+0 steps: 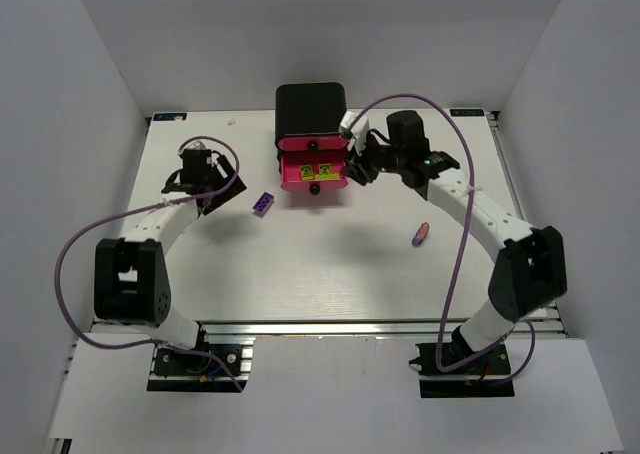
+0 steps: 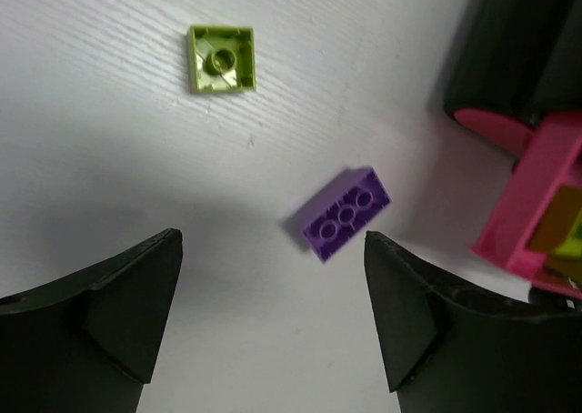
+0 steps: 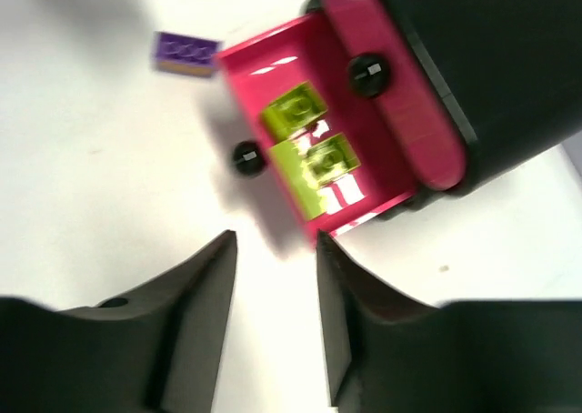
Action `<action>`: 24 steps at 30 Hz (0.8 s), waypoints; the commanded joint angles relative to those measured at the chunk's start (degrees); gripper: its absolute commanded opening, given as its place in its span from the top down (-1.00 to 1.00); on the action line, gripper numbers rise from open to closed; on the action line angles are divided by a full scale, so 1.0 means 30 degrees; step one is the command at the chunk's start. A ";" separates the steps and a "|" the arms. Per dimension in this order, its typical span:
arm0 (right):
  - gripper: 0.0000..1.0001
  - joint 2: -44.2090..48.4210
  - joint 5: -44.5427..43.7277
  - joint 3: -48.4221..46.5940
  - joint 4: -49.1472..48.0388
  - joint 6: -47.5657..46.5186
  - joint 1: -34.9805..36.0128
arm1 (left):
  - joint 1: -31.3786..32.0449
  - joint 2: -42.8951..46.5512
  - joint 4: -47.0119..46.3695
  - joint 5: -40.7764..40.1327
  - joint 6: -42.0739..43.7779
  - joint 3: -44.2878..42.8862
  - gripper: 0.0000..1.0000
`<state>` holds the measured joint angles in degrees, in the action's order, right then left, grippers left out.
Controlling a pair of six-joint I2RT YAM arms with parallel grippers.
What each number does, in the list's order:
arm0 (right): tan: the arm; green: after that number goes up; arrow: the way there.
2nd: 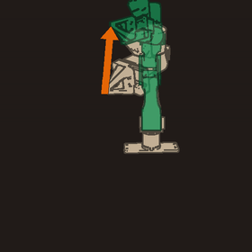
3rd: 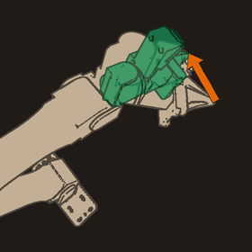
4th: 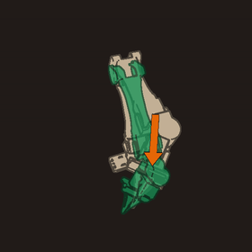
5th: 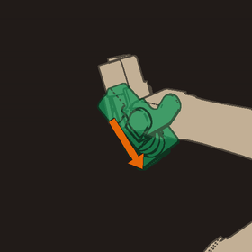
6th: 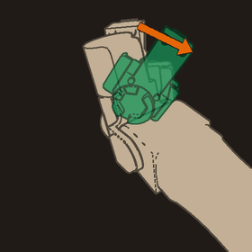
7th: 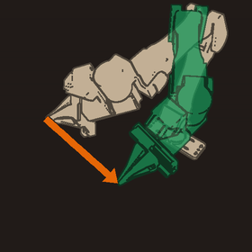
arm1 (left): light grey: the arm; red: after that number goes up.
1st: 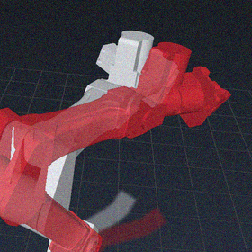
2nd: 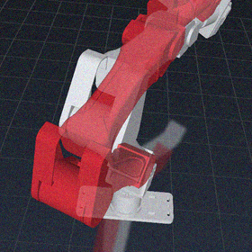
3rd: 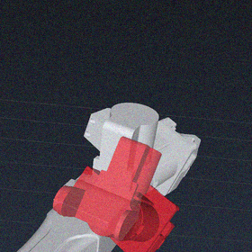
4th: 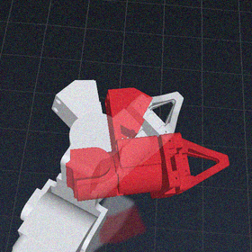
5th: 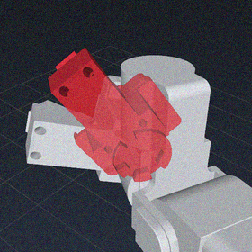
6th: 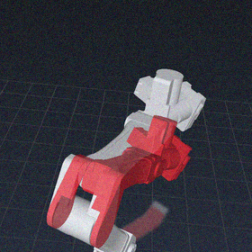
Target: Sort the legos into containers by color
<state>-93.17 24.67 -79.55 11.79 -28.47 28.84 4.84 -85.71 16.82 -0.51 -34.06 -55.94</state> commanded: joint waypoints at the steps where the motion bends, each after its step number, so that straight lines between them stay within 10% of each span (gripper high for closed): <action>1: 0.05 0.2633 0.2440 0.1580 -0.0912 0.1722 -0.0151 | -0.0237 -0.1887 0.0690 -0.0500 -0.0511 -0.2032 -0.81; 17: -0.07 0.8700 0.5547 0.6857 -0.1967 0.3659 -0.0941 | -0.0237 -1.0247 0.3388 -0.4076 0.1218 -0.9126 -0.56; 24: -0.07 0.8731 0.5840 0.7004 -0.1997 0.3747 -0.1439 | -0.0237 -1.0366 0.3154 -0.4107 0.1335 -0.9039 0.31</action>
<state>-67.85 40.56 -59.09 8.43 -18.17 25.15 4.23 -117.12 25.76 -11.73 -30.68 -82.19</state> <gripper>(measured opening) 0.534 0.420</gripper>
